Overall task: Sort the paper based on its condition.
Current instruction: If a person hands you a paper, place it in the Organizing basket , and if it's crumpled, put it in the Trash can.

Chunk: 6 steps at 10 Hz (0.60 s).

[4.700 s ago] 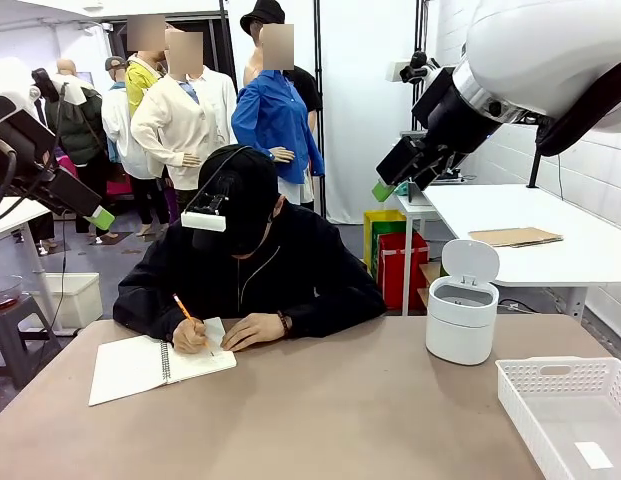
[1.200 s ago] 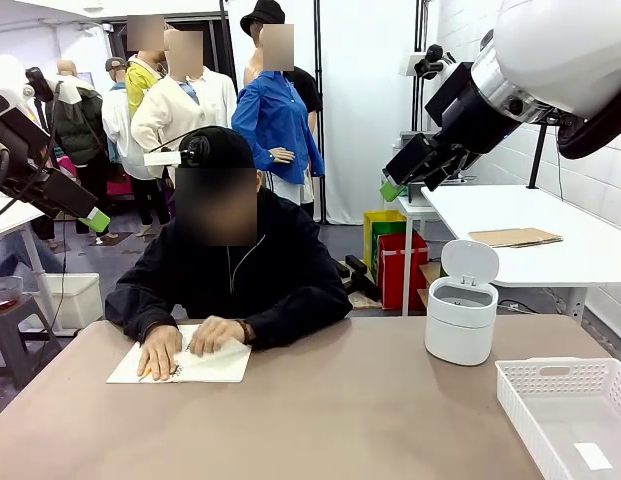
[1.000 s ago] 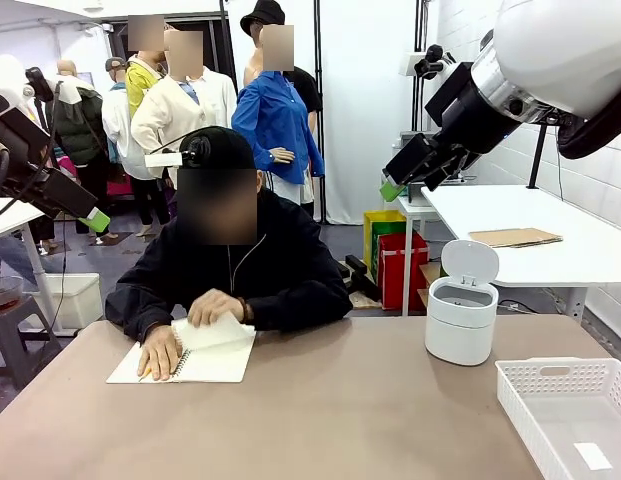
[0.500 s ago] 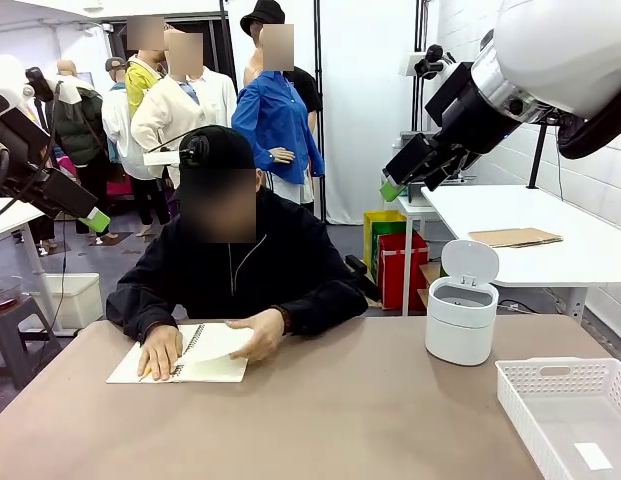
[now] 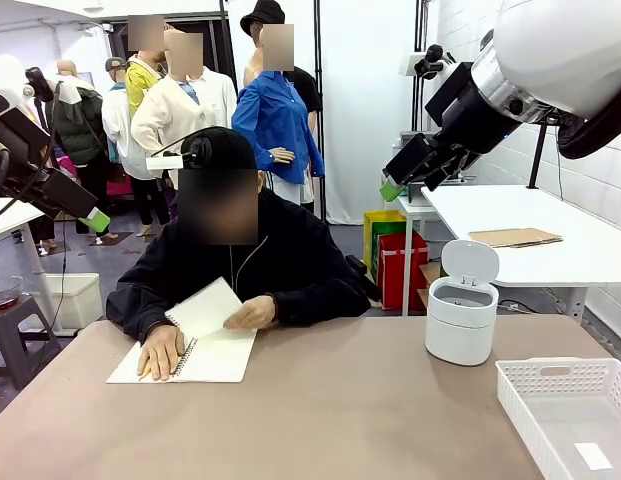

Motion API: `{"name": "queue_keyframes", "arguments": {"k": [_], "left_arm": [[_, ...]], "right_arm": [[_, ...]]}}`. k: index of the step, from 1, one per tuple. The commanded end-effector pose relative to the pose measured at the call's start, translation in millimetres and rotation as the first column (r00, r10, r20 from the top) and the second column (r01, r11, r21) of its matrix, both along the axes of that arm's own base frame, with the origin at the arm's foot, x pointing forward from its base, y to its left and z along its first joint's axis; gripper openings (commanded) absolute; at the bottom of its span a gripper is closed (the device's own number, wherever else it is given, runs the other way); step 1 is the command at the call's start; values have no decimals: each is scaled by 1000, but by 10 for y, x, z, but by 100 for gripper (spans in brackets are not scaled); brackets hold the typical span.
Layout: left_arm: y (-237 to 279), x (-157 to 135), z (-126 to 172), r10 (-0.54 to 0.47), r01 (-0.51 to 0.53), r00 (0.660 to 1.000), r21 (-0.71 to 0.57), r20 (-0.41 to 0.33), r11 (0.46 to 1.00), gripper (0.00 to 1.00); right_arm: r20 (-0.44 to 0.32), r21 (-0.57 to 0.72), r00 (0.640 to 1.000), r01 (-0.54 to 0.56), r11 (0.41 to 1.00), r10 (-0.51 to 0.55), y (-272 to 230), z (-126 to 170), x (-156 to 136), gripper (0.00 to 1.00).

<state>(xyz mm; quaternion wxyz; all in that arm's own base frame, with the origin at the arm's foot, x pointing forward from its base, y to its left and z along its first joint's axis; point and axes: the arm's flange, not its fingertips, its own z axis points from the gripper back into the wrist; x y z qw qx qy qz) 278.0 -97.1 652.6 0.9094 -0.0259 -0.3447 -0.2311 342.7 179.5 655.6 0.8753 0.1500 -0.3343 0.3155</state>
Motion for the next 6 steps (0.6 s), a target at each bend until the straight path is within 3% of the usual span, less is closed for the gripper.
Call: {"name": "queue_keyframes", "arguments": {"k": [1, 6], "left_arm": [[-4, -5, 10, -1, 1, 1000, -1, 2, 1000, 100], [-4, -5, 10, -1, 1, 1000, -1, 2, 1000, 100]], "right_arm": [[-1, 1, 1000, 2, 1000, -2, -1, -4, -5, 100], [-1, 1, 1000, 2, 1000, -2, -1, -4, -5, 100]]}}
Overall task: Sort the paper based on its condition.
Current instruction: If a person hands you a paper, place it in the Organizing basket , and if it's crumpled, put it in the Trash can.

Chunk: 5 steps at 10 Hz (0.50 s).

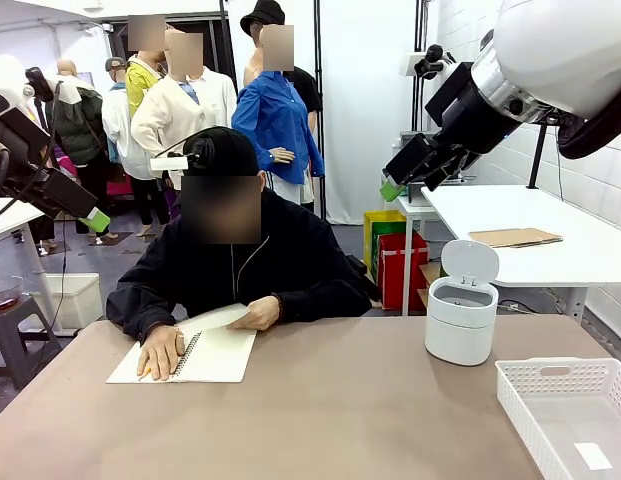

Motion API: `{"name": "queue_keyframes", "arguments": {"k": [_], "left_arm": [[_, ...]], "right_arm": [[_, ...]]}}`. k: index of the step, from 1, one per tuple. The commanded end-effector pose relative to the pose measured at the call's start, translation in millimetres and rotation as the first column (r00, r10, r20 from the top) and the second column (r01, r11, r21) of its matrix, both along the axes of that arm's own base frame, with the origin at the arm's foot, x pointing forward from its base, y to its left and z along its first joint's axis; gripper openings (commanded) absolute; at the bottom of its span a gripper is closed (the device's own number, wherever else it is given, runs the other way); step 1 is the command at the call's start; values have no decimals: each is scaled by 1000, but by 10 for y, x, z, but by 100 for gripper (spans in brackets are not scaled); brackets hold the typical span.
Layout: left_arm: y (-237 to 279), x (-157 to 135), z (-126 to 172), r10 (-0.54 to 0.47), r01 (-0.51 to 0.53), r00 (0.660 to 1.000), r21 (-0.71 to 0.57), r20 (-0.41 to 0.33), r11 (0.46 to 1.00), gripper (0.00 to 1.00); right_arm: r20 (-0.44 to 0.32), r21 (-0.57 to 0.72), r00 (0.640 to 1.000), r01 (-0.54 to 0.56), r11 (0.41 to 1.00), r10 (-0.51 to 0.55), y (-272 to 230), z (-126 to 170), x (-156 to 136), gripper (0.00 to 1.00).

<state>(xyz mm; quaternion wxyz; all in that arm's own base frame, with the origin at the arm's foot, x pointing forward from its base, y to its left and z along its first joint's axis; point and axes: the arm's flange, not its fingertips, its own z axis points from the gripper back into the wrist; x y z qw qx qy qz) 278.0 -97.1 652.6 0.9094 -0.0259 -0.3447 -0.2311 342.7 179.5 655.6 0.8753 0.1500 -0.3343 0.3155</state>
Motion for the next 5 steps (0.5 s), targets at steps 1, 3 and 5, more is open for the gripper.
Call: {"name": "queue_keyframes", "arguments": {"k": [1, 3, 5], "left_arm": [[-4, -5, 10, -1, 1, 1000, -1, 2, 1000, 100], [-4, -5, 10, -1, 1, 1000, -1, 2, 1000, 100], [-4, -5, 10, -1, 1, 1000, -1, 2, 1000, 100]], "right_arm": [[-1, 1, 1000, 2, 1000, -2, -1, -4, -5, 100], [-1, 1, 1000, 2, 1000, -2, -1, -4, -5, 100], [-1, 1, 1000, 2, 1000, -2, -1, -4, -5, 100]]}}
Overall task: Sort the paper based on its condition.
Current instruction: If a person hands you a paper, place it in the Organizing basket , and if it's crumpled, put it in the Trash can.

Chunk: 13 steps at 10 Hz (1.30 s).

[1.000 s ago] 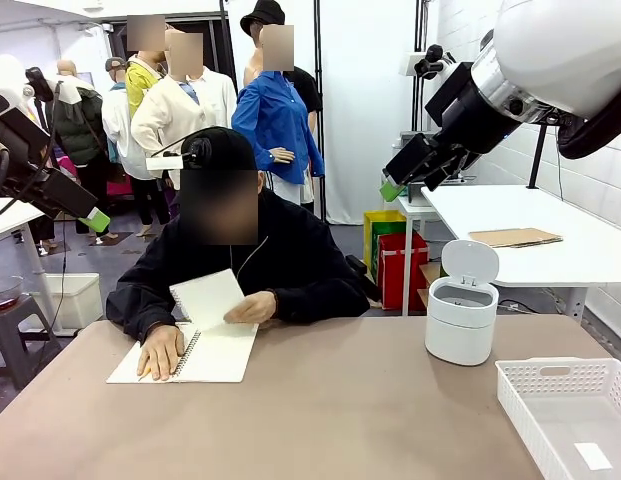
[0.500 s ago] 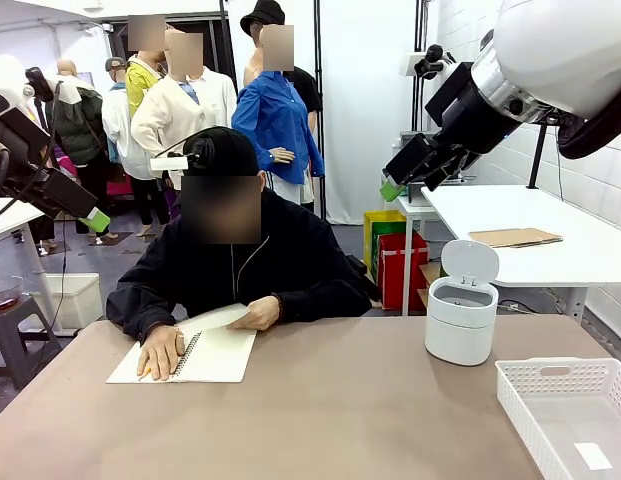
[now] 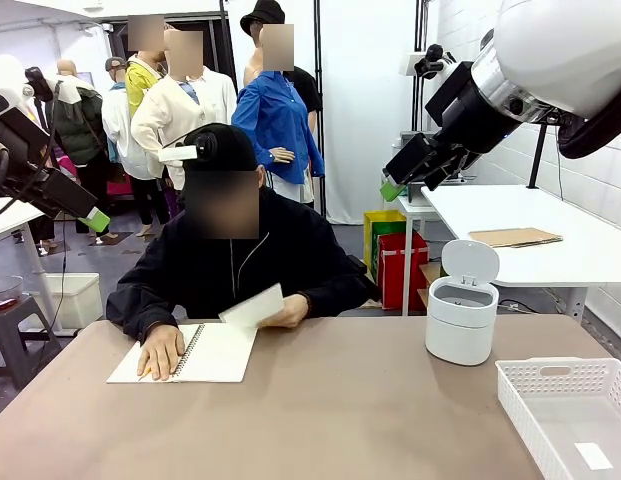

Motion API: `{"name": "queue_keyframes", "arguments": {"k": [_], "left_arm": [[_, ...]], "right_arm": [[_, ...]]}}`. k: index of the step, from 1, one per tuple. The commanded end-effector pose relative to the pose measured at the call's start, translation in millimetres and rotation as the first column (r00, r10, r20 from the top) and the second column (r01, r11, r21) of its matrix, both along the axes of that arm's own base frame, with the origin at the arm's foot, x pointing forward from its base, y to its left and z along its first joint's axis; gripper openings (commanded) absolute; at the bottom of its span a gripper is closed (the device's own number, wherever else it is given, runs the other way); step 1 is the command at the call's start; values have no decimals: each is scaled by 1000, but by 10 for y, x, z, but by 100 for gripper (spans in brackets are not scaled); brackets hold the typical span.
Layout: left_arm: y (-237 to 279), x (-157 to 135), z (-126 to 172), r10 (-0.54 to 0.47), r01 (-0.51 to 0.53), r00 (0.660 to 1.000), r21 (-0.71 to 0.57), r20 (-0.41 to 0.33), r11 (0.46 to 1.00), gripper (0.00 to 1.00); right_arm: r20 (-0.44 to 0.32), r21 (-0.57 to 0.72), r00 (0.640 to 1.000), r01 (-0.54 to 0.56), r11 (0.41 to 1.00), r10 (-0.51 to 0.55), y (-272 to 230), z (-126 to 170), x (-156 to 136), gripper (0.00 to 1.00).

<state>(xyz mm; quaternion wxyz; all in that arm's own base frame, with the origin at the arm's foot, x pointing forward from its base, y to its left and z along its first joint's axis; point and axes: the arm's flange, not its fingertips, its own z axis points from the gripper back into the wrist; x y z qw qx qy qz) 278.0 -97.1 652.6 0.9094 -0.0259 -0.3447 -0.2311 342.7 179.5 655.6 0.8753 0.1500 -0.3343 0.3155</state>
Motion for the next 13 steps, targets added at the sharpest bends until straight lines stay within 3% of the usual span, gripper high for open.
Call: {"name": "queue_keyframes", "arguments": {"k": [1, 13], "left_arm": [[-4, -5, 10, -1, 1, 1000, -1, 2, 1000, 100], [-4, -5, 10, -1, 1, 1000, -1, 2, 1000, 100]], "right_arm": [[-1, 1, 1000, 2, 1000, -2, -1, -4, -5, 100], [-1, 1, 1000, 2, 1000, -2, -1, -4, -5, 100]]}}
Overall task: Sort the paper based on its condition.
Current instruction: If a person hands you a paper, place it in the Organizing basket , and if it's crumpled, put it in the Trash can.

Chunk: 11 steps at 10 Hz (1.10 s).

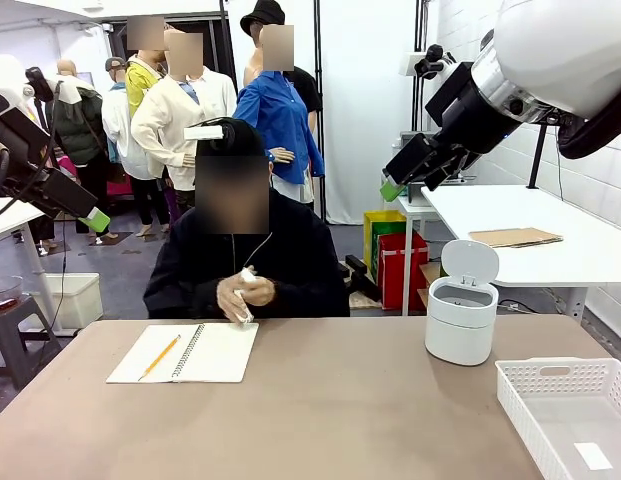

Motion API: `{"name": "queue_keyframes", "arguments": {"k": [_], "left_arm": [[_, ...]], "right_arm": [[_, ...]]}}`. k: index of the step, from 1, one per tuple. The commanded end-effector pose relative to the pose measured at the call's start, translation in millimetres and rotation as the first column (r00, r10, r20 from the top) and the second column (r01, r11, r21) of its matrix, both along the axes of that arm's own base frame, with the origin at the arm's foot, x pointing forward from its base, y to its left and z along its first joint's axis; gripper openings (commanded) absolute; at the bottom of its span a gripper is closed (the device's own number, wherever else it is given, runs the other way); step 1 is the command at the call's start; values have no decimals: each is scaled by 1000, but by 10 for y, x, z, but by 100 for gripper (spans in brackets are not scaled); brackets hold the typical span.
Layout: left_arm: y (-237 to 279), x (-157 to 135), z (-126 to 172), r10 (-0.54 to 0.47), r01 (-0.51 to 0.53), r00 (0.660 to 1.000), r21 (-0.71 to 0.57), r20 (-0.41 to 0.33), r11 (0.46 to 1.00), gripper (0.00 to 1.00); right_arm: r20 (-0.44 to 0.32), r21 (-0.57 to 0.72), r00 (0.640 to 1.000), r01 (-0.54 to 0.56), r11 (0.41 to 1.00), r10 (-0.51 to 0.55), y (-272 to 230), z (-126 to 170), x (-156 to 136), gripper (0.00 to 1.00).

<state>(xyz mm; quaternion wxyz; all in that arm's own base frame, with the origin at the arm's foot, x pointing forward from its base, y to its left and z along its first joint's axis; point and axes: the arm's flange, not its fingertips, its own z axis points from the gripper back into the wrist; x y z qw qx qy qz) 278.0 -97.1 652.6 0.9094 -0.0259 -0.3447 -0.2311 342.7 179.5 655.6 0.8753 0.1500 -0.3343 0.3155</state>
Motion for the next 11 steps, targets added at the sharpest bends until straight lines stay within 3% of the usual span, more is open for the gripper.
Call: {"name": "queue_keyframes", "arguments": {"k": [1, 11], "left_arm": [[-4, -5, 10, -1, 1, 1000, -1, 2, 1000, 100], [-4, -5, 10, -1, 1, 1000, -1, 2, 1000, 100]], "right_arm": [[-1, 1, 1000, 2, 1000, -2, -1, -4, -5, 100], [-1, 1, 1000, 2, 1000, -2, -1, -4, -5, 100]]}}
